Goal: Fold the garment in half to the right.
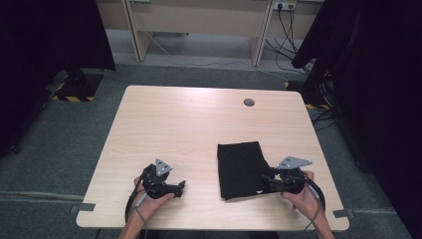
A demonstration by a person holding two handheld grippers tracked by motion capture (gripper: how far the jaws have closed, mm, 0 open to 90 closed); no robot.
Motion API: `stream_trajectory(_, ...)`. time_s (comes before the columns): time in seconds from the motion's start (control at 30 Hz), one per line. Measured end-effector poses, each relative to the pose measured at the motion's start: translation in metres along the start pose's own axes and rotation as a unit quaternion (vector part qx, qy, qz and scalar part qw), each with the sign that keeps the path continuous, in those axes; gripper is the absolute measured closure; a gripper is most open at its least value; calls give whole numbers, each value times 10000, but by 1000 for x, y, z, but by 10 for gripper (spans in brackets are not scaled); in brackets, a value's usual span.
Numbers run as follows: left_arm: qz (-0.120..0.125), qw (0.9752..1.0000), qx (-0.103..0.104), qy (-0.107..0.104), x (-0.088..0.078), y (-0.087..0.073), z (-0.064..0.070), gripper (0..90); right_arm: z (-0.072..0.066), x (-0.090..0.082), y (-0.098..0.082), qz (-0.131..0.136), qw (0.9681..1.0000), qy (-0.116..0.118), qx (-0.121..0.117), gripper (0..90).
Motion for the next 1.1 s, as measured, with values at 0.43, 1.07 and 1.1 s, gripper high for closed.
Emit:
stream_trajectory(0.43,12,10000,-65,53,-9,-5,-16,44,-13,9,20,303,9980,476,-299,352)
stream_trajectory(1.07,-43,9997,-158,163,-14,-10,-28,0,-21,38,17,131,9978,620,-168,308)
stream_trajectory(1.1,-43,9997,-153,168,-14,-10,-28,0,-22,39,18,147,9979,604,-161,307)
Point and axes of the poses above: each handheld gripper's, and its own axes: x roughly forward along the jaws, y roughly out of its top, z roughly to its right, the point moved 5 cm from there along x, roughly forward along the jaws, and after that the axes turned 10 degrees about -x, right-handed, at the moved point
